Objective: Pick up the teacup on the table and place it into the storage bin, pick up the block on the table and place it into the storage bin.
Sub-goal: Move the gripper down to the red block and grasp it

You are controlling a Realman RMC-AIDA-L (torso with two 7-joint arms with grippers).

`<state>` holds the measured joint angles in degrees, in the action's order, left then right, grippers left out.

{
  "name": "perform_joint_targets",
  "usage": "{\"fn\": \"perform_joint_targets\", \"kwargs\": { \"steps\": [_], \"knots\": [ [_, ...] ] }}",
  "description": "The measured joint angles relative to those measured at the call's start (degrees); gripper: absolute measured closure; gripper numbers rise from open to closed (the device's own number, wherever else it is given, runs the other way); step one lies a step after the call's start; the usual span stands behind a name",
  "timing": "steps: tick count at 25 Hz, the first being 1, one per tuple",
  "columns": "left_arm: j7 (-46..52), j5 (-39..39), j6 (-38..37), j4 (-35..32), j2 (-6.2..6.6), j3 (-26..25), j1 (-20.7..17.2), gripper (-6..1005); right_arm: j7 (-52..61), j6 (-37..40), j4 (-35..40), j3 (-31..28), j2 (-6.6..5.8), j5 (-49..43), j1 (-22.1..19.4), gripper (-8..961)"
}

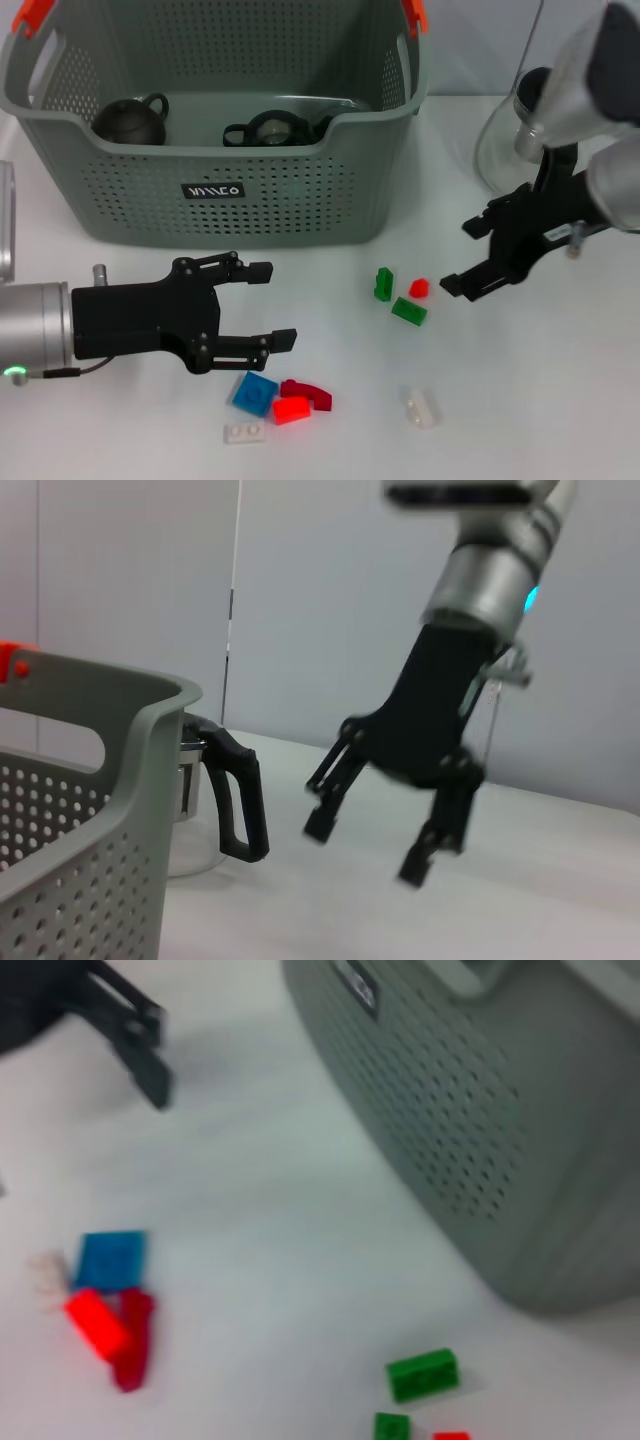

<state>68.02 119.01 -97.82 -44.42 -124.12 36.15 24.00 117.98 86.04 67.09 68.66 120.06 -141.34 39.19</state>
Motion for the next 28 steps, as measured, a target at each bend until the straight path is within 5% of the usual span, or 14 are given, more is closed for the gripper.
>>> {"fn": "perform_joint_targets", "kwargs": {
  "steps": [10,22,25,28],
  "knots": [
    [0.0,0.0,0.1,0.1,-0.1,0.0,0.0,151,-1.4,-18.2,-18.7,5.4,0.22,-1.0,6.4,70],
    [0.0,0.2,0.2,0.1,-0.17,0.0,-0.4,152,-1.1,-25.5,-23.9,11.8,0.62,0.7,7.2,108],
    [0.0,0.2,0.2,0.2,-0.22,0.0,-0.4,152,-1.1,-25.9,-24.2,12.9,0.61,1.3,7.2,300],
    [0.0,0.2,0.2,0.3,-0.25,0.0,-0.4,152,-0.9,-26.4,-24.5,14.0,0.67,1.7,7.3,328]
  ]
}}
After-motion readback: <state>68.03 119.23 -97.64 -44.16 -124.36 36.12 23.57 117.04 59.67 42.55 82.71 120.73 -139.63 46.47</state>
